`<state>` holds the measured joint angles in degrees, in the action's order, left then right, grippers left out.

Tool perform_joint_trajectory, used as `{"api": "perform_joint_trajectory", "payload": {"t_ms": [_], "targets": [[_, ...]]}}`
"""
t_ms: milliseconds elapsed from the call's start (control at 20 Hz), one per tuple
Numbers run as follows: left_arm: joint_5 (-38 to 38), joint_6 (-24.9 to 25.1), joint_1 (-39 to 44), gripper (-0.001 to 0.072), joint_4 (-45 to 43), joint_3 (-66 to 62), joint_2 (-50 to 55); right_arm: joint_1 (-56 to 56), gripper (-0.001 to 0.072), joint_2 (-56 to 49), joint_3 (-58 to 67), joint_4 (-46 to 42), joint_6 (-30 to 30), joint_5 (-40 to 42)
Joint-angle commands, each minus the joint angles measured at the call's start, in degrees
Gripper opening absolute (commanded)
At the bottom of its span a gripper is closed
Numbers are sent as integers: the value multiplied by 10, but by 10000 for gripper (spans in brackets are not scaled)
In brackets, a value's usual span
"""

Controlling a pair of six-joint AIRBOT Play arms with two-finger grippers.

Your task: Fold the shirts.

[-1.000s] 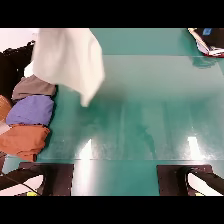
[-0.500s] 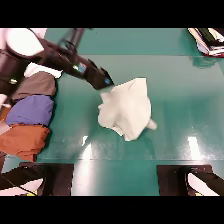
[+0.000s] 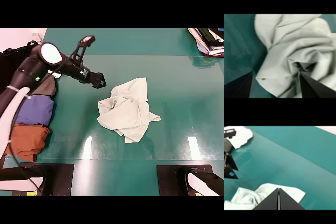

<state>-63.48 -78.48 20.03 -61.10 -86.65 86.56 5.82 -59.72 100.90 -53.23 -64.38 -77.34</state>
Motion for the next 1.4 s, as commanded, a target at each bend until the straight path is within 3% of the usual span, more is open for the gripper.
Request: {"api": "perform_joint_trajectory", "payload": {"t_ms": [0, 250, 600, 650, 700, 750, 1150, 1200, 1250, 1300, 1350], "targets": [[14, 2, -11, 644, 30, 1, 84, 0, 14, -2, -1, -73, -38, -19], [14, 60, -11, 643, 162, 1, 166, 0, 15, -15, -78, -80, -48, -27], [-17, 84, -7, 641, 161, 1, 170, 0, 15, -34, -249, -78, -62, 3], [-16, 84, -7, 468, 162, 1, 170, 0, 15, -34, -265, -78, -63, 13], [-11, 84, -7, 209, 162, 1, 170, 0, 15, -34, -281, -78, -64, 16], [-10, 85, -7, 24, 162, 1, 170, 0, 15, -34, -293, -78, -70, 15], [-32, 64, -65, 21, 123, -77, 92, 1, 15, -34, -446, -75, -87, 10], [-31, 65, -67, 21, 118, -78, 78, 1, 118, -34, -476, -56, -87, 21], [-30, 65, -69, 21, 106, -78, 66, 1, 387, -34, -504, -29, -87, 40], [-31, 65, -68, 21, 101, -78, 60, 1, 488, -38, -533, 14, -87, 62], [-32, 65, -69, 22, 101, -78, 57, 1, 481, -48, -556, 55, -85, 82]]}}
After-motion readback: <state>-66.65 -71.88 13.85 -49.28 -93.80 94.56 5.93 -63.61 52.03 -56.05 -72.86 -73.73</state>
